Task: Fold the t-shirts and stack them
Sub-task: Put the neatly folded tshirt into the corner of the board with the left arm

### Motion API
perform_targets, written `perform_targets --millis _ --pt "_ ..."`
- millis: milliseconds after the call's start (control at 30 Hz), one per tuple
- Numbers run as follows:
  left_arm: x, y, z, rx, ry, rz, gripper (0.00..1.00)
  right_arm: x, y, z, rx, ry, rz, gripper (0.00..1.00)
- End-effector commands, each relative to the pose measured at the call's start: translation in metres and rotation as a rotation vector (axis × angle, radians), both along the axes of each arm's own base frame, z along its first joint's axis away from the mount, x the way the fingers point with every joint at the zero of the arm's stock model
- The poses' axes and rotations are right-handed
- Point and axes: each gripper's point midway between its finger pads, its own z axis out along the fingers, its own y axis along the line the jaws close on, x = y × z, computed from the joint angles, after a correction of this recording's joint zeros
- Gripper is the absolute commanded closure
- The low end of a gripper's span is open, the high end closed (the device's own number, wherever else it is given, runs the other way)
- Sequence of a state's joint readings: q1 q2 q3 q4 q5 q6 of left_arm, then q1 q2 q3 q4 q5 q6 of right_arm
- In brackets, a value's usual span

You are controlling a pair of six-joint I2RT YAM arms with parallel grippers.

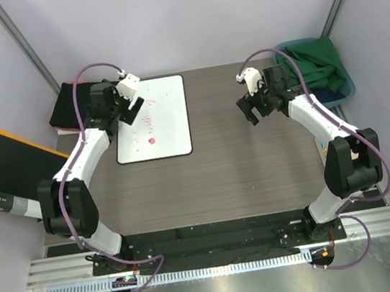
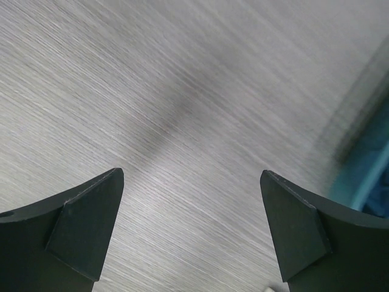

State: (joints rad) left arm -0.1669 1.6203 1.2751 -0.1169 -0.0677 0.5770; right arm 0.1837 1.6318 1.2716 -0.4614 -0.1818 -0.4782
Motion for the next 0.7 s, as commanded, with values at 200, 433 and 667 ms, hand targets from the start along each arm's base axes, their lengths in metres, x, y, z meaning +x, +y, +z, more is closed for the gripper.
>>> perform_targets --millis 200,433,667 --pt "-0.047 -0.099 0.032 -0.496 0.09 -0.185 0.0 -0.015 -0.011 0.096 0.063 -0.246 -0.13 0.0" --pt "-0.04 -0.092 0.066 -0.589 -0.065 -0.047 0.0 -0.013 -0.027 0.134 0.155 -0.357 -0.326 0.0" --pt "-0.052 -0.106 0.125 -0.639 -0.29 -0.128 0.0 -0.037 0.04 0.22 0.606 -0.585 -0.058 0.0"
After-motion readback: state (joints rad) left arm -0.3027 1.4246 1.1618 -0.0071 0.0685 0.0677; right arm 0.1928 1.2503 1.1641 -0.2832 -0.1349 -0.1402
